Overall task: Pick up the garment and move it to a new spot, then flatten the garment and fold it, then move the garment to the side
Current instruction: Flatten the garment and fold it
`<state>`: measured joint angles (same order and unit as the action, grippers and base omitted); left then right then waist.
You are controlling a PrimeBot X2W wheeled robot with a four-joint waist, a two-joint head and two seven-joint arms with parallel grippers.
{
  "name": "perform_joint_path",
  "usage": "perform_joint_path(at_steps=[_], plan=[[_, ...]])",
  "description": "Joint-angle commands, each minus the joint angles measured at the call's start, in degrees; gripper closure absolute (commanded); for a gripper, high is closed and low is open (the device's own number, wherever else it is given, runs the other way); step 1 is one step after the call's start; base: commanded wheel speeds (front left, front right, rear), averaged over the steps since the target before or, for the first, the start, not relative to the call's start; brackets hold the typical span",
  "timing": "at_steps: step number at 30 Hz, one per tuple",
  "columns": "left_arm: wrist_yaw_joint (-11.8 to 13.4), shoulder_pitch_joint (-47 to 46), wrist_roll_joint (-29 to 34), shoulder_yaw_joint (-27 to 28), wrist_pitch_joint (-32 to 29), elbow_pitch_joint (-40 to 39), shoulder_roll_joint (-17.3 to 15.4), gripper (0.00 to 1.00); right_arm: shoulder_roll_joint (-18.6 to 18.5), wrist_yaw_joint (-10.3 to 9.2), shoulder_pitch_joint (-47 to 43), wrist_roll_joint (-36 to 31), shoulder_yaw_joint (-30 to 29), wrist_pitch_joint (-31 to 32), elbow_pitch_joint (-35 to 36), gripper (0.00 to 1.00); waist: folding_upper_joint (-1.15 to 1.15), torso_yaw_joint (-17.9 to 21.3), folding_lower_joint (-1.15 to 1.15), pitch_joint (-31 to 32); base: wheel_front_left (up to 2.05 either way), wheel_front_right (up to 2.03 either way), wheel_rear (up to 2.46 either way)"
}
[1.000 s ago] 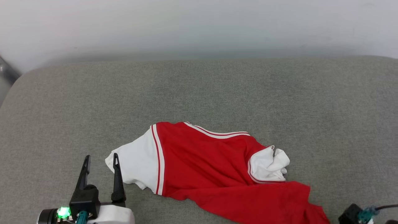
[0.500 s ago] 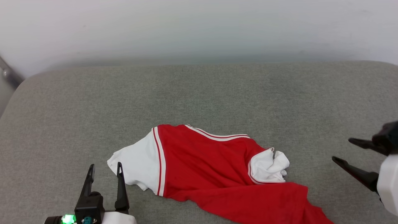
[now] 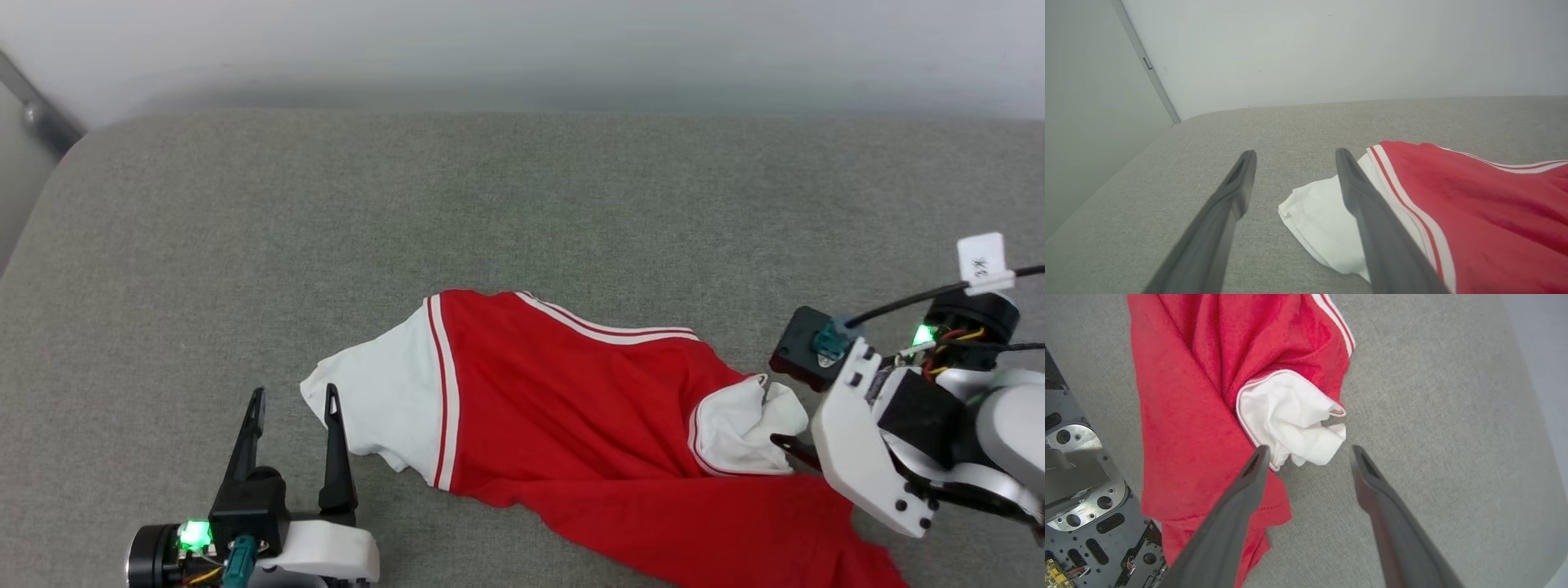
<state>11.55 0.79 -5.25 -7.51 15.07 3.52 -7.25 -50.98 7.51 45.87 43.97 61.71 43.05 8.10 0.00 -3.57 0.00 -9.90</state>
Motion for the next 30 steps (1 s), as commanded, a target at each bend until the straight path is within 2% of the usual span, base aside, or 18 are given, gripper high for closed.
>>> perform_joint_path(at_steps=[1,8,11,15,16,18,25,30], plan=[[-0.26,-0.93,0.37,-0.15,0.15,-0.16,0.11,0.0,0.98,-0.05,1.45,0.44,0.96,0.49,-1.39,0.0,0.0,-0.98,0.0,-1.38,0.0,0.0,0.0],[-0.83,-3.48,0.78,-0.54,0.15,0.08,1.44,0.0,6.43,-0.04,6.71,2.09,10.03,3.22,-12.08,0.0,0.0,-3.38,0.0,-5.78,0.0,0.0,0.0],[-1.1,-4.52,0.95,-0.59,0.15,0.28,1.78,0.0,7.77,-0.04,5.77,3.07,11.24,3.38,-14.97,0.0,0.0,-4.3,0.0,-7.33,0.0,0.0,0.0],[-1.28,-4.97,1.04,-0.14,0.15,0.65,2.13,0.0,8.55,-0.04,3.02,2.4,12.17,4.07,-15.5,0.0,0.0,-4.75,0.0,-8.08,0.0,0.0,0.0],[-1.32,-4.98,1.04,0.02,0.15,0.71,2.19,0.0,8.67,-0.04,2.32,2.02,12.26,3.79,-15.29,0.63,0.0,-4.66,0.0,-8.04,0.0,0.0,0.0],[-1.2,-4.59,1.08,0.5,0.15,0.96,2.28,0.0,8.64,-0.04,2.13,1.81,12.31,2.38,-14.94,1.0,0.0,-4.18,0.0,-7.5,0.0,0.0,0.0],[-1.44,-3.4,1.23,1.71,0.15,1.67,2.55,0.0,5.03,-0.06,8.81,3.91,11.42,-7.02,-15.26,1.0,0.0,-1.45,0.0,-3.8,0.0,0.0,0.0],[-1.64,-2.43,1.5,2.03,0.15,1.36,2.79,0.0,-0.69,-0.06,11.32,7.02,10.0,-11.79,-17.26,1.0,0.0,-0.26,0.0,-2.46,0.0,0.0,0.0]])
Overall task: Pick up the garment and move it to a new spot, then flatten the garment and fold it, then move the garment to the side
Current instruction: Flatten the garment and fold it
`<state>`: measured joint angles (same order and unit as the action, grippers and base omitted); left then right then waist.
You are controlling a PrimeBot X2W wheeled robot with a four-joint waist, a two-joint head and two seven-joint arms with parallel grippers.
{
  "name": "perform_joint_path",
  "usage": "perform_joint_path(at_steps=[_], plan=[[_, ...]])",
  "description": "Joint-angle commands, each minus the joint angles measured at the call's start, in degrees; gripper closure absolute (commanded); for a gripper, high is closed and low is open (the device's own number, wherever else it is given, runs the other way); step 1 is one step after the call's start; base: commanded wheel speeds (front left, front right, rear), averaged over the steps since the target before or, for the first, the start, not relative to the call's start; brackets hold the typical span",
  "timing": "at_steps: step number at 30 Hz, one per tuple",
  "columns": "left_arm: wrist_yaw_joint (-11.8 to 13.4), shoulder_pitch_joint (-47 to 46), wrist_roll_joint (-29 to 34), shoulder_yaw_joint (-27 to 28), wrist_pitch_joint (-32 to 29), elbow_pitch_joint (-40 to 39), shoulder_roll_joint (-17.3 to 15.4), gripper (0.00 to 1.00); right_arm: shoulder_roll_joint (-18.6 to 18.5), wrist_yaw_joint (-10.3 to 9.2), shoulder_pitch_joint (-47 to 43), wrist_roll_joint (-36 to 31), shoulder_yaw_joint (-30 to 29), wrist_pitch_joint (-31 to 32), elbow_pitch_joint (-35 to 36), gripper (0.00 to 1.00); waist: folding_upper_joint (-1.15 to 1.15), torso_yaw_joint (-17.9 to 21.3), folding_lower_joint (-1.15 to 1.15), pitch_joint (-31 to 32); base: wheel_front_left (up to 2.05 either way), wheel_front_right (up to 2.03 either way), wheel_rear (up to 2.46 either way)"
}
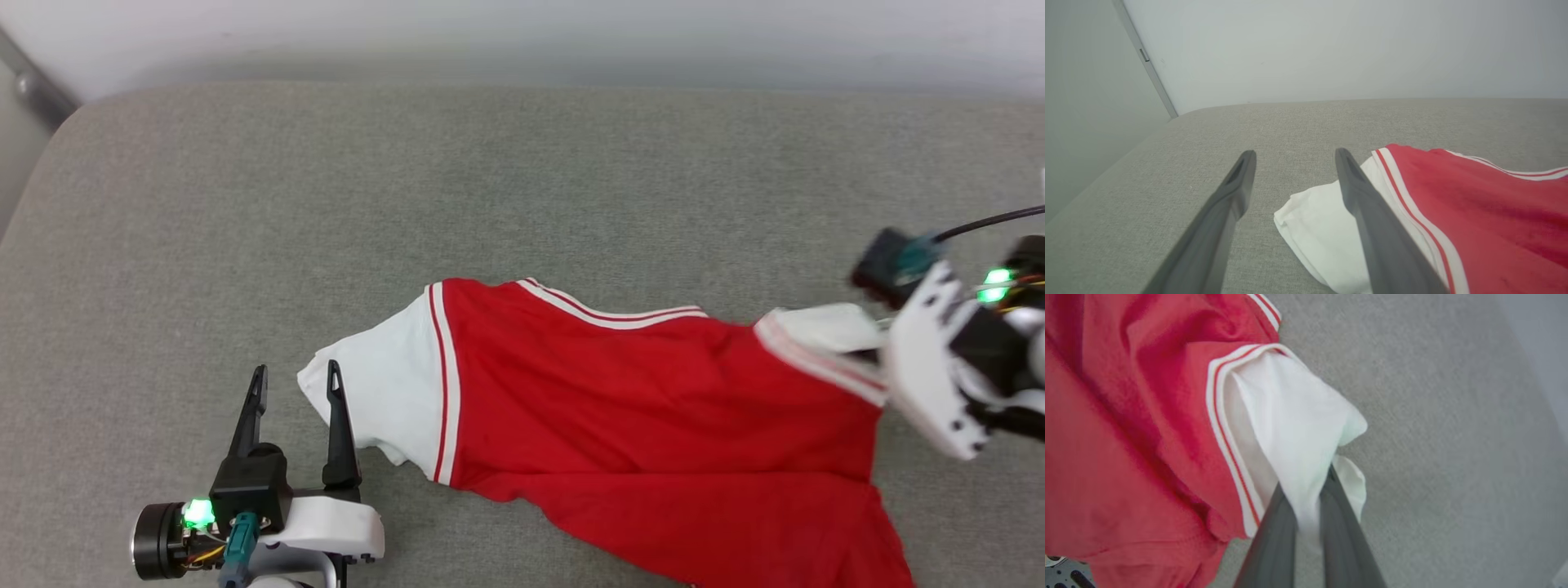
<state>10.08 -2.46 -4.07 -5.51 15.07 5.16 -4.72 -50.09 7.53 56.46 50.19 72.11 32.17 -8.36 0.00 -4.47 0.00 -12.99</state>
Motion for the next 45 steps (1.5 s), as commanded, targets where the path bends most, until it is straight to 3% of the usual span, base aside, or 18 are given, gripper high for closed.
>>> perform_joint_path(at_steps=[1,5,9,19,21,22,28,29,34,39,42,45], plan=[[-0.27,1.04,0.31,0.1,0.15,-0.38,0.28,0.0,-2.83,-0.08,0.91,1.41,-0.8,-1.61,-1.28,1.0,0.0,0.72,0.0,0.66,0.0,0.0,0.0],[-0.44,1.16,0.29,0.47,0.15,-0.88,0.41,0.0,-7.21,-0.08,-0.98,4.21,-2.68,-3.58,-5.74,1.0,0.0,0.9,0.0,-0.07,0.0,0.0,0.0],[-0.81,1.32,0.4,0.57,0.15,-0.88,0.53,0.0,-8.29,-0.08,-4.48,7.63,-4.03,-4.23,-11.39,1.0,0.0,0.82,0.0,-1.07,0.0,0.0,0.0],[-1.48,0.08,1.17,1.02,0.15,0.04,0.3,0.0,-1.57,-0.05,-13.93,11.65,-4.24,-7.77,-23.74,1.0,0.0,0.41,0.0,-1.96,0.0,0.0,0.0],[-1.76,0.16,1.37,1.26,0.15,0.52,-0.09,0.0,-0.94,-0.05,-13.76,10.98,-4.78,-9.79,-24.52,0.14,0.0,0.89,0.0,-0.79,0.0,0.0,0.0],[-1.93,0.14,1.39,1.34,0.15,0.81,-0.32,0.0,-0.96,-0.05,-13.54,10.63,-5.28,-11.22,-24.67,0.0,0.0,1.11,0.0,-0.05,0.0,0.0,0.0],[-2.91,-0.73,1.62,2.1,0.15,2.2,-2.14,0.0,-3.34,-0.07,-13.52,7.18,-8.44,-21.88,-24.39,0.0,0.0,2.85,0.0,4.69,0.0,0.0,0.0],[-3.43,-1.9,1.85,2.64,0.15,3.2,-3.65,0.0,-4.5,-0.07,-13.66,5.46,-11.13,-27.41,-23.56,0.0,0.0,4.08,0.0,6.44,0.0,0.0,0.0],[-5.17,-5.06,2.08,3.02,-0.53,5.23,-6.97,0.0,-4.38,-0.06,-15.37,2.2,-18.77,-37.67,-22.13,0.0,0.0,6.25,0.0,8.47,0.0,0.0,0.0],[-8.66,-10.78,2.24,2.29,-4.54,6.99,-10.85,0.0,0.71,-0.06,-19.93,-3.28,-30.8,-46.29,-22.99,0.0,0.0,7.88,0.0,9.08,0.0,0.0,0.0],[-11.24,-14.84,1.93,1.67,-7.24,8.56,-13.03,0.0,5.97,-0.06,-24.47,-9.22,-39.94,-47.29,-21.08,0.0,0.0,8.8,0.0,8.84,0.0,0.0,0.0],[-13.57,-19.08,1.66,0.72,-11.01,9.65,-14.66,0.0,12.92,-0.06,-31.25,-16.87,-51.68,-47.32,-14.26,0.0,0.0,9.41,0.0,8.34,0.0,0.0,0.0]])
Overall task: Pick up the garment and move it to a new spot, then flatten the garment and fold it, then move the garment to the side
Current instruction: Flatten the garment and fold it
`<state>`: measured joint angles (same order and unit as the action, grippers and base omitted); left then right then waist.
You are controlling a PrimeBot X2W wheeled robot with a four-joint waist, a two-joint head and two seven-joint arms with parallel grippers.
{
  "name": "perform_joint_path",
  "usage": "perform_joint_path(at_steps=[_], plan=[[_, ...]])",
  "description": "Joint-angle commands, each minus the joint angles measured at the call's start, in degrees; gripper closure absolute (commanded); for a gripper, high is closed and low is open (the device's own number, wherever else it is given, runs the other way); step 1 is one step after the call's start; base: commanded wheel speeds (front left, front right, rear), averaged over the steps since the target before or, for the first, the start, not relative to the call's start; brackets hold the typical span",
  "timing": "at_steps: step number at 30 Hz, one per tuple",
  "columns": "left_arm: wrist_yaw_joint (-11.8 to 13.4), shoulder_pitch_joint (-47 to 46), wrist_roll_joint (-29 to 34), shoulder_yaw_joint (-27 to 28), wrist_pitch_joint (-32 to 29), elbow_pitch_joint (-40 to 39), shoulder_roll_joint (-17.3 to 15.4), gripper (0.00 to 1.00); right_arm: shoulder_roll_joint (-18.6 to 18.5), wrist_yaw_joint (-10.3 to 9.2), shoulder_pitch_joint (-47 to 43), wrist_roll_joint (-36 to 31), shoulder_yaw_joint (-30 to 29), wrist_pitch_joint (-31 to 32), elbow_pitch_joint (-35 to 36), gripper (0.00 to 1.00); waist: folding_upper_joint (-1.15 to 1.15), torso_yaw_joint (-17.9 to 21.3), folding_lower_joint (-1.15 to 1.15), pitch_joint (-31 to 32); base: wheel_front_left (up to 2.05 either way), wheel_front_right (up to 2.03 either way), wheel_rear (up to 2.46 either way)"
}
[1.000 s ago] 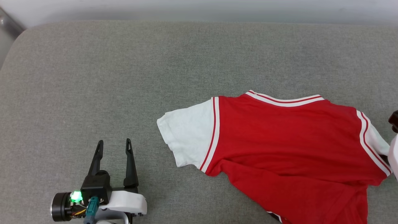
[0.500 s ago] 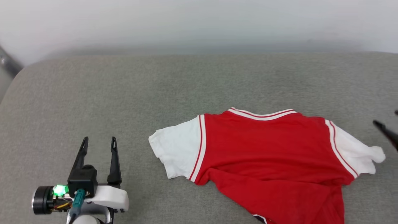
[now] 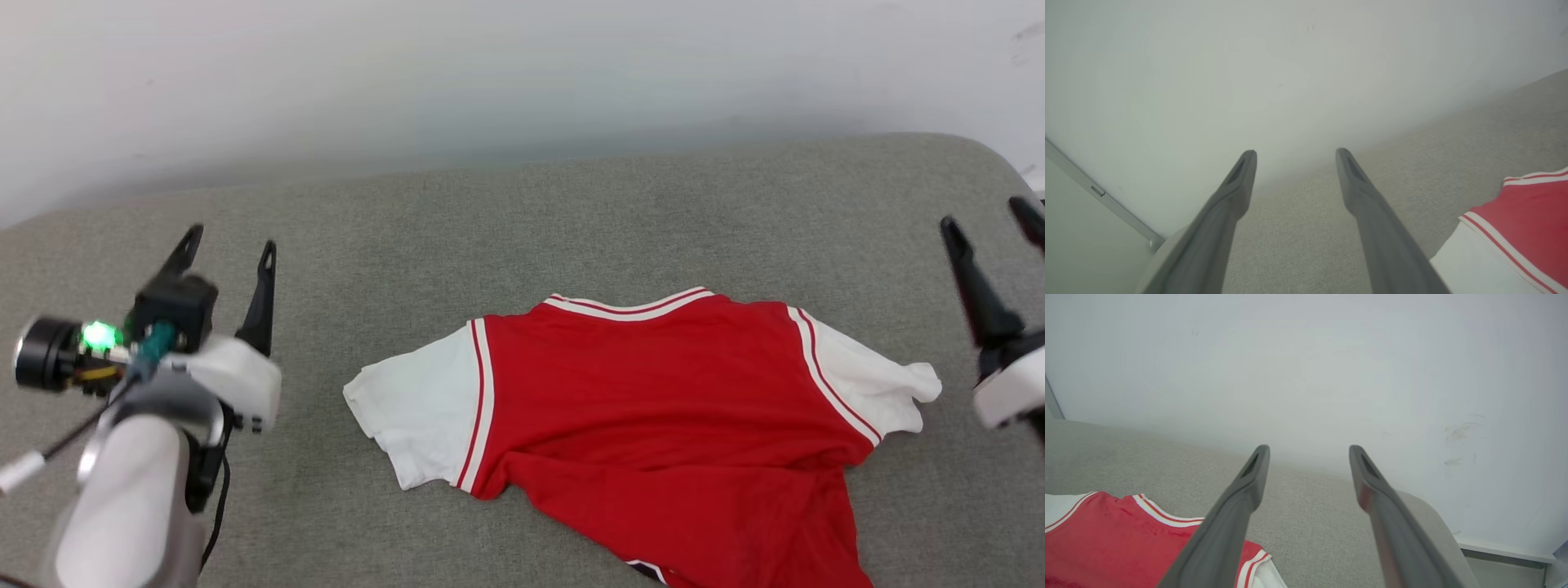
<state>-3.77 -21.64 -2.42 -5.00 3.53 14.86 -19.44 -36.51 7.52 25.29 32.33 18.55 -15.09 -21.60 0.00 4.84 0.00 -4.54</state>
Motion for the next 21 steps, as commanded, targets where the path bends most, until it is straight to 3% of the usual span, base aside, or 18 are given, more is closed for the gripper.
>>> perform_joint_path(at_steps=[1,5,9,14,21], plan=[[-0.46,-1.22,-0.49,-0.19,-0.79,0.22,-0.34,0.0,1.72,-0.06,-2.88,-1.56,-2.01,-0.06,1.27,0.0,0.0,0.16,0.0,-0.24,0.0,0.0,0.0],[-2.67,-7.0,-1.86,-2.97,-7.03,1.0,-2.74,0.0,11.02,-0.05,-13.23,-10.27,-12.0,-0.07,11.54,0.0,0.0,0.25,0.0,-1.18,0.0,0.0,0.0],[-3.52,-12.73,-5.54,-7.39,-15.68,1.85,-4.89,0.0,16.75,-0.06,-19.89,-14.72,-15.07,0.27,18.42,0.0,0.0,0.35,0.0,-2.45,0.0,0.0,0.0],[-3.55,-19.65,-15.93,-20.02,-29.77,1.67,-10.02,0.0,20.47,-0.06,-23.29,-16.28,-16.08,1.19,23.69,0.0,0.0,0.79,0.0,-4.62,0.0,0.0,0.0],[-3.56,-27.5,-29.53,-35.2,-47.53,-0.32,-16.62,0.0,22.26,-0.06,-23.37,-17.18,-15.37,1.86,26.77,0.0,0.0,1.96,0.0,-8.36,0.0,0.0,0.0]])
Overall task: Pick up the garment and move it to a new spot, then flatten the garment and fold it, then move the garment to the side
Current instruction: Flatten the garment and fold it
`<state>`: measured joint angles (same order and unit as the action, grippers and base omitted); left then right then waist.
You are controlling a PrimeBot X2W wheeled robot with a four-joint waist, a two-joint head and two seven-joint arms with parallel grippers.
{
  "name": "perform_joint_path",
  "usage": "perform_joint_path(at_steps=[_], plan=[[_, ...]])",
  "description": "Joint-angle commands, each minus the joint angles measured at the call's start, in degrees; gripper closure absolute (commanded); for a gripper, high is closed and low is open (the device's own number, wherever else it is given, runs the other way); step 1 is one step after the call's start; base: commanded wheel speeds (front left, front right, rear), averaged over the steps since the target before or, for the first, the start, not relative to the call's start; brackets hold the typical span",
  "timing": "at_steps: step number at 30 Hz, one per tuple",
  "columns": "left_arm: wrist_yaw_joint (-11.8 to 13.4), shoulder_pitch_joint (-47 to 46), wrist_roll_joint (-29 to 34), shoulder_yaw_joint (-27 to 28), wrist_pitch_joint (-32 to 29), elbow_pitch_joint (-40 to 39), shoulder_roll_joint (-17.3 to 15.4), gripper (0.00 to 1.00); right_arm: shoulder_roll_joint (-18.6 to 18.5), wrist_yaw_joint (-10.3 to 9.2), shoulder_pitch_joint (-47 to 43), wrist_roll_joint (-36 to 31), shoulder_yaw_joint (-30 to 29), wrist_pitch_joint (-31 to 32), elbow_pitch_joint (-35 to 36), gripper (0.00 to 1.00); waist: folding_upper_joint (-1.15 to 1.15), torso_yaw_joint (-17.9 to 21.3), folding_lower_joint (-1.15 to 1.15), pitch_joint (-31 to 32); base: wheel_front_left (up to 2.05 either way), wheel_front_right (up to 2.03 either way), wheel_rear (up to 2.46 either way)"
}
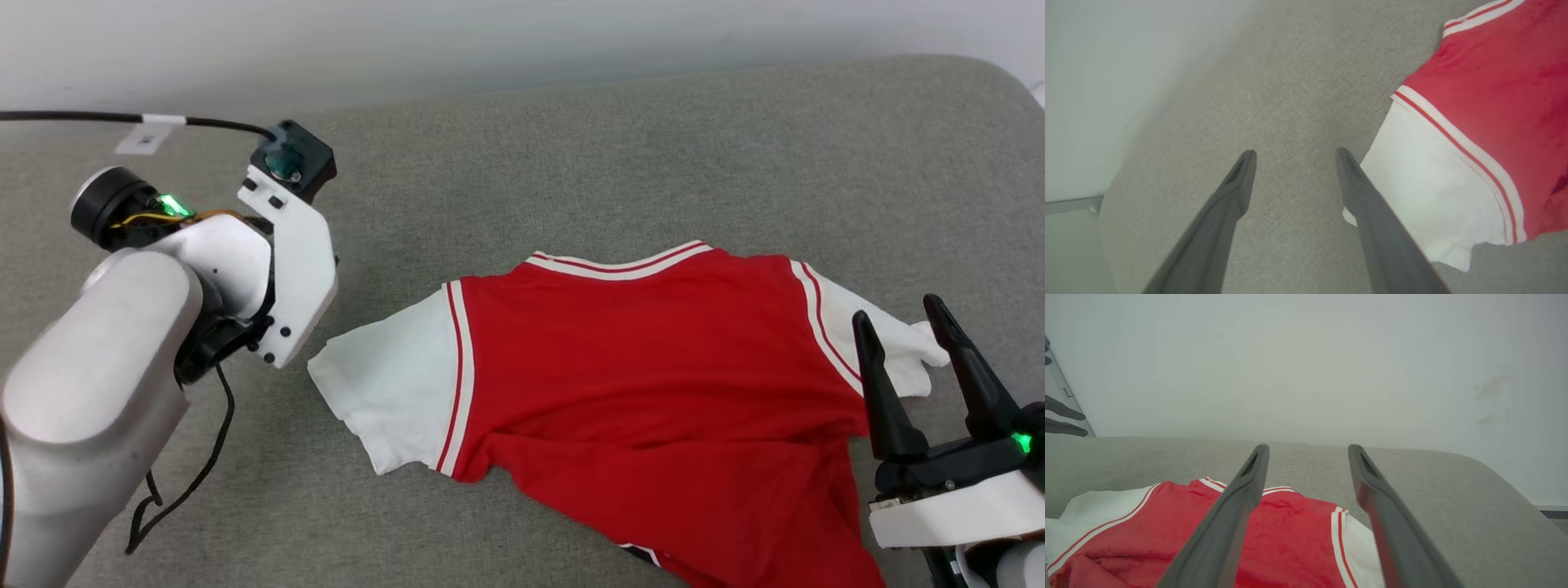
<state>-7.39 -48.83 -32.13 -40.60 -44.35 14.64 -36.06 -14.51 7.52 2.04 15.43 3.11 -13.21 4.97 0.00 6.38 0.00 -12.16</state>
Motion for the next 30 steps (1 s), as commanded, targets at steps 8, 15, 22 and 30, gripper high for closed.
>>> perform_joint_path(at_steps=[8,15,22,30], plan=[[0.05,-6.72,-8.82,-12.04,-12.05,0.35,-3.1,0.0,0.62,-0.06,2.61,-0.48,1.39,-0.53,0.15,0.0,0.0,1.89,0.0,-5.69,0.0,0.0,0.0],[0.04,-9.48,-12.23,-21.75,-16.34,0.82,-5.49,0.0,0.94,-0.06,4.9,-0.62,2.38,-1.34,-1.15,0.0,0.0,3.08,0.0,-8.65,0.0,0.0,0.0],[0.03,-10.21,-14.66,-29.97,-14.86,1.73,-6.34,1.0,0.89,-0.06,6.47,-0.72,2.06,-1.82,-2.73,0.0,0.0,3.03,0.0,-8.75,0.0,0.0,0.0],[0.06,-12.05,-17.24,-31.02,-7.41,1.08,-8.66,1.0,-4.7,-0.06,9.26,-1.81,-2.77,-1.93,-2.85,0.0,0.0,1.42,0.0,-3.62,0.0,0.0,0.0]])
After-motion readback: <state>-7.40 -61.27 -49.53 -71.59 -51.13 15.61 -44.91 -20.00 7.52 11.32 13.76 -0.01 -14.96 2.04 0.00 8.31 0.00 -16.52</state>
